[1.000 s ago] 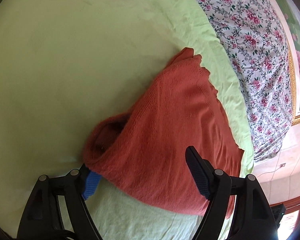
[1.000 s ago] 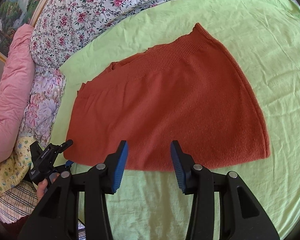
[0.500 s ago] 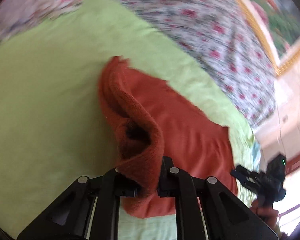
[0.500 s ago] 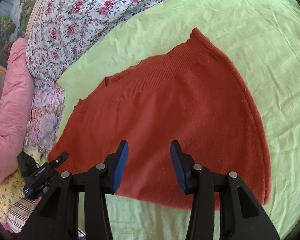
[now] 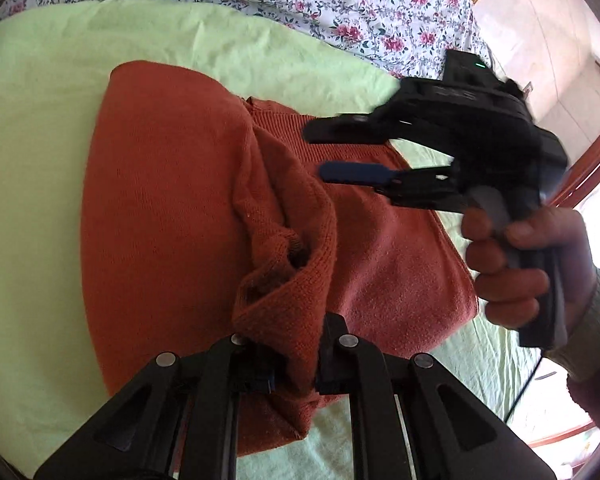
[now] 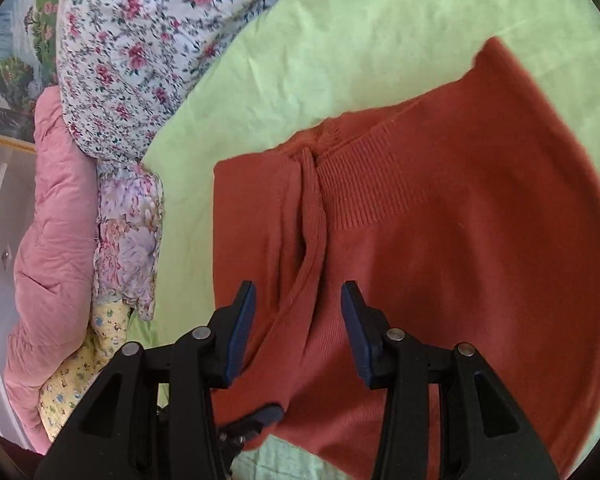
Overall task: Fold small clothes
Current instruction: 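Grasp the side edge of the orange sweater with both grippers and lift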
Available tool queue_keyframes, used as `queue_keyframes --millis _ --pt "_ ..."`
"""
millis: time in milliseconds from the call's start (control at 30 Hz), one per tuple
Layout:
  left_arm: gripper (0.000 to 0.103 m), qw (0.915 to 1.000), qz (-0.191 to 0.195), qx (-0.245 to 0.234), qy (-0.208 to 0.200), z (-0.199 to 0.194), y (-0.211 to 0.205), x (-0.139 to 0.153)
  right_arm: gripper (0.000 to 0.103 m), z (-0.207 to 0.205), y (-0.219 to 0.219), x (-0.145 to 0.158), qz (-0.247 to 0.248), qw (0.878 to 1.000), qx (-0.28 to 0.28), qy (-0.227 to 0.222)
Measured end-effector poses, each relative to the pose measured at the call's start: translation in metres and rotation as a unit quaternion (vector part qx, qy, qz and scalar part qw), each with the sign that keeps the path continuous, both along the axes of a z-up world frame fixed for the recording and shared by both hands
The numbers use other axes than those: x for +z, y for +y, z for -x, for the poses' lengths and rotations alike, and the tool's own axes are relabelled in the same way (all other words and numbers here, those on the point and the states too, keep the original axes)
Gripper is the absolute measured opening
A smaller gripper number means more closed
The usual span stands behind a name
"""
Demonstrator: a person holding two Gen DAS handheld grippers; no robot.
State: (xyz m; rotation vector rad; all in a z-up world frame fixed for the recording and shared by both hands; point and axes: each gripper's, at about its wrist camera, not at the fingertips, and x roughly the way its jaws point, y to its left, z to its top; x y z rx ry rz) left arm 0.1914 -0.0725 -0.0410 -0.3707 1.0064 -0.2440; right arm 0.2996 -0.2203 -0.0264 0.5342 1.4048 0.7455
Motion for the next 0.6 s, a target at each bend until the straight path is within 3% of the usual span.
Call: queue_keyframes --millis 267,300,367,467,600 --pt "0.010 0.9997 -0.019 -0.002 -0.015 0.008 0.000 0.013 0.044 -0.030 0.068 -0.031 0.023 0.998 0.056 -0.008" --pt "0.010 0.9997 -0.021 -0.001 -0.015 0.009 0.001 0.015 0.039 -0.031 0.076 -0.033 0.031 0.997 0.063 -0.011" --pt "0.010 0.9996 -0.022 -0.001 -0.015 0.009 0.002 0.018 0.017 -0.032 0.088 -0.035 0.043 0.996 0.077 -0.010" --pt "0.010 0.9994 -0.009 -0.013 -0.032 0.011 -0.001 0.038 0.014 -0.032 0.080 -0.016 0.036 0.995 0.080 -0.036" --pt "0.011 0.9959 0.018 -0.064 -0.061 0.001 -0.035 0.061 0.014 -0.037 0.036 0.030 0.011 0.995 0.058 -0.080"
